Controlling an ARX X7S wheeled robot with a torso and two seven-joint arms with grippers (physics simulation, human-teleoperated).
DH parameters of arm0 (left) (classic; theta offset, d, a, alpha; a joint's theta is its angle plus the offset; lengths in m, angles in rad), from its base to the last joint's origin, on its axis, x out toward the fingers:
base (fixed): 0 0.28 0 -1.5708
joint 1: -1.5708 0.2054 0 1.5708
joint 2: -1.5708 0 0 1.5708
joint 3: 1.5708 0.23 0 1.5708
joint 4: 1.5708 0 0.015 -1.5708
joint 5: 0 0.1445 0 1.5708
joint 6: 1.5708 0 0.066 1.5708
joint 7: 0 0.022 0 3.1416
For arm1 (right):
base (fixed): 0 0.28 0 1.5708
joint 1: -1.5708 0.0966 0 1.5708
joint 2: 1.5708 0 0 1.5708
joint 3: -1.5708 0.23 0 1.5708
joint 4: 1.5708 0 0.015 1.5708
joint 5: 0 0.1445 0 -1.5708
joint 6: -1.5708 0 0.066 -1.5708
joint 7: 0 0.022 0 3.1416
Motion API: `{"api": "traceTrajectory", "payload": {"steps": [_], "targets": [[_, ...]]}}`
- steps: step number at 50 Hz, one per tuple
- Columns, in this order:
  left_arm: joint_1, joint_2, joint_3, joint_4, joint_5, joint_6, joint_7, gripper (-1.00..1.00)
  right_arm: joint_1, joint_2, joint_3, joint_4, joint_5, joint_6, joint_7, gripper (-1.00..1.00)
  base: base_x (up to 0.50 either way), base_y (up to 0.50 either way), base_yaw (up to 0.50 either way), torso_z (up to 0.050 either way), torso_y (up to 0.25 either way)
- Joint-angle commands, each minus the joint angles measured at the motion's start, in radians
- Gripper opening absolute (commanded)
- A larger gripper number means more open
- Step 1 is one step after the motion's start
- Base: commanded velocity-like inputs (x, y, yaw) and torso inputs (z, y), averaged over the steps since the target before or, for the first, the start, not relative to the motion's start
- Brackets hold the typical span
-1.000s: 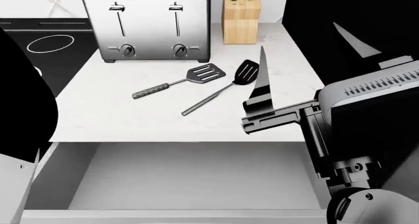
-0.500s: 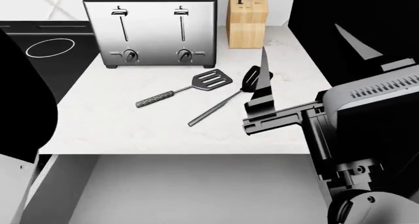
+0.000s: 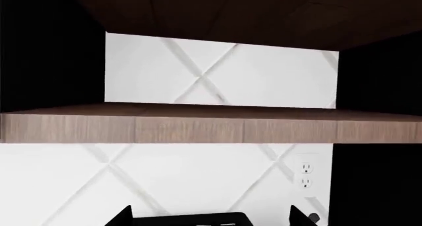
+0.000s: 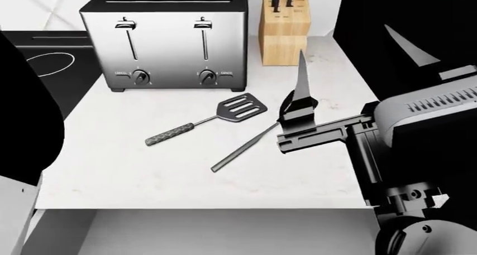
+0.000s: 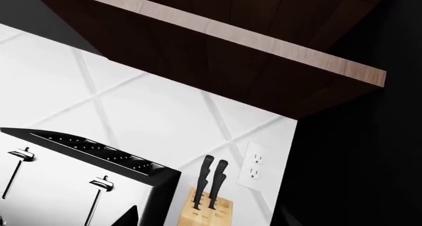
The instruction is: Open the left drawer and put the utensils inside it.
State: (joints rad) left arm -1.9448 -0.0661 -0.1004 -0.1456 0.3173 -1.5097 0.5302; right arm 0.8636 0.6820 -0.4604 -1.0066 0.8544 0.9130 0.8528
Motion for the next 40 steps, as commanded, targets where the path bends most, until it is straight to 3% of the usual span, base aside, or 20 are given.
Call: {"api": "traceTrajectory", "payload": {"steps": [1, 13, 15, 17, 20, 21, 23, 40], "targets": [[0.006, 0.000, 0.002, 0.005, -0.008, -0.006, 0.000, 1.00, 0.004, 0.011, -0.004, -0.001, 0.014, -0.011, 0.014, 1.00, 0.00, 0.00, 0.00, 0.000, 0.011], [0.013, -0.003, 0.006, 0.014, -0.015, -0.022, 0.005, 1.00, -0.005, 0.017, -0.017, 0.006, 0.007, -0.033, 0.020, 1.00, 0.00, 0.00, 0.00, 0.000, 0.000], [0.015, -0.011, 0.048, 0.007, -0.010, -0.060, 0.063, 1.00, -0.005, 0.019, -0.017, 0.007, 0.009, -0.035, 0.022, 1.00, 0.00, 0.00, 0.00, 0.000, 0.000], [0.019, 0.025, 0.092, -0.039, 0.213, -0.061, 0.278, 1.00, -0.004, 0.019, -0.019, 0.008, 0.010, -0.036, 0.022, 1.00, 0.00, 0.00, 0.00, 0.000, 0.000], [0.045, 0.066, 0.149, -0.159, 0.634, -0.061, 0.728, 1.00, 0.000, 0.019, -0.022, 0.009, 0.011, -0.038, 0.023, 1.00, 0.00, 0.00, 0.00, 0.000, 0.000], [0.059, 0.066, 0.169, -0.176, 0.722, -0.061, 0.878, 1.00, 0.001, 0.020, -0.023, 0.009, 0.011, -0.039, 0.024, 1.00, 0.00, 0.00, 0.00, 0.000, 0.000], [0.086, 0.066, 0.205, -0.187, 0.832, -0.061, 1.037, 1.00, 0.000, 0.022, -0.023, 0.010, 0.012, -0.042, 0.024, 1.00, 0.00, 0.00, 0.00, 0.000, 0.000], [0.126, 0.035, 0.411, -0.270, 0.733, -0.061, 1.040, 1.00, 0.000, 0.034, -0.034, 0.012, 0.010, -0.059, 0.030, 1.00, 0.00, 0.00, 0.00, 0.000, 0.000]]}}
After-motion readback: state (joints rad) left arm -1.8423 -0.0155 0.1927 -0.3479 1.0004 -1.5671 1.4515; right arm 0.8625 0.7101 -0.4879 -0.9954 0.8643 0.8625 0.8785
